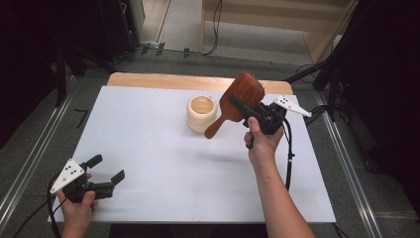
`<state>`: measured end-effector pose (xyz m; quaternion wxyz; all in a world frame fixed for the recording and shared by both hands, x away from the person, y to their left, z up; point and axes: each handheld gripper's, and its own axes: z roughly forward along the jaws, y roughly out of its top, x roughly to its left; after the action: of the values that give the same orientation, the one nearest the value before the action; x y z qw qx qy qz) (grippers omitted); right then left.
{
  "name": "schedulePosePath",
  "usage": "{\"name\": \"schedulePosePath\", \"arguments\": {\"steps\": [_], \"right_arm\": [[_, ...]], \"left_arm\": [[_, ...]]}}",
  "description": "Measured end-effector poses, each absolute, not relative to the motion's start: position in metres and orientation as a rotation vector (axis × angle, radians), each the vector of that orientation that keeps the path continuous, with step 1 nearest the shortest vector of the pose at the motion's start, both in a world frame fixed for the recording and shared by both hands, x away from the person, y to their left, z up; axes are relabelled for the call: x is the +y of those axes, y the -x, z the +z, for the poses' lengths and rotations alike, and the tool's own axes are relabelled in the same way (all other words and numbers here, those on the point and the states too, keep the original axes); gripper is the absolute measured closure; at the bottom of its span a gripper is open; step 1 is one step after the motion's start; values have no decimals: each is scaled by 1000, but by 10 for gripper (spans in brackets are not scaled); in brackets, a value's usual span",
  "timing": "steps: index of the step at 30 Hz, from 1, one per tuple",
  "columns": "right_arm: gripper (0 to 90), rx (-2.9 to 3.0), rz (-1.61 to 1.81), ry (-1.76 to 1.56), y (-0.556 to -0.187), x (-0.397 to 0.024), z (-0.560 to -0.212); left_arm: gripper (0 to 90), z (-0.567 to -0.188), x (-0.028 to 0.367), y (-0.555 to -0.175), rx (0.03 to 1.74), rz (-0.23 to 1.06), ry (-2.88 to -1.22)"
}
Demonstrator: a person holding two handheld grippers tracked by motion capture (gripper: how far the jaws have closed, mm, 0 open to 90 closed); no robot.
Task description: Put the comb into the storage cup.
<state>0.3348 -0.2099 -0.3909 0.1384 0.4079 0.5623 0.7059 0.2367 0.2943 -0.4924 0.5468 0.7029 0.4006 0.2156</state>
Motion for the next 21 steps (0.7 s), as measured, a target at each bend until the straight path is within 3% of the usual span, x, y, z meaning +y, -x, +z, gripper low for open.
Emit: {"name": "schedulePosePath", "arguments": {"steps": [21], "right_arm": [[532,1597,2016,-1148,-363,-206,-367]], "left_arm": [[0,-492,294,-236,943,503,-1674]]}}
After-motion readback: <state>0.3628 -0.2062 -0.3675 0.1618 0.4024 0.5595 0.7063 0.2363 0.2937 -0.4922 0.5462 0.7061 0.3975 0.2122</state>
